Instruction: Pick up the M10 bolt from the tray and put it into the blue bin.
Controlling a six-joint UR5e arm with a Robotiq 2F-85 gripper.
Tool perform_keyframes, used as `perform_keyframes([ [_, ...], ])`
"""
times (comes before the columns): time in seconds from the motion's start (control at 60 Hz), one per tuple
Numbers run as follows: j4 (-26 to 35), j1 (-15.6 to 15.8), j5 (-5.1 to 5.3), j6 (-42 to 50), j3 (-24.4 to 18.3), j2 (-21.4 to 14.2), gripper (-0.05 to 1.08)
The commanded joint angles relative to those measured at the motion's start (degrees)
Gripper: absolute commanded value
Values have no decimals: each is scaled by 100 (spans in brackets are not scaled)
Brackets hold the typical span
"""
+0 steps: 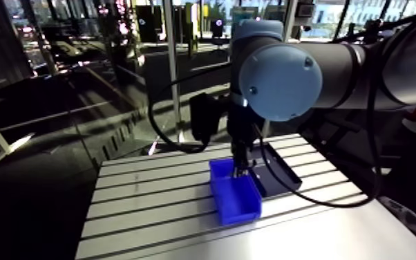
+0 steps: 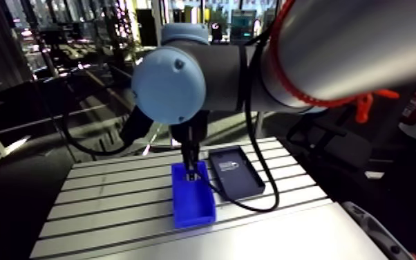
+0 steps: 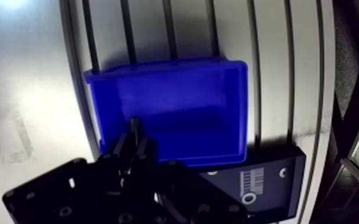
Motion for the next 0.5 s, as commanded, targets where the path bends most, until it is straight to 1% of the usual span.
perform_keyframes([
  [0.017, -340, 0, -24, 19, 75, 229, 104],
  [0.117, -389, 0, -25, 28, 75, 324, 104],
  [0.183, -447, 0, -24, 37, 68, 447, 104],
  [0.367, -538, 0, -33, 53, 100, 573, 104],
  [0.5, -667, 0, -33, 125, 102, 728, 104],
])
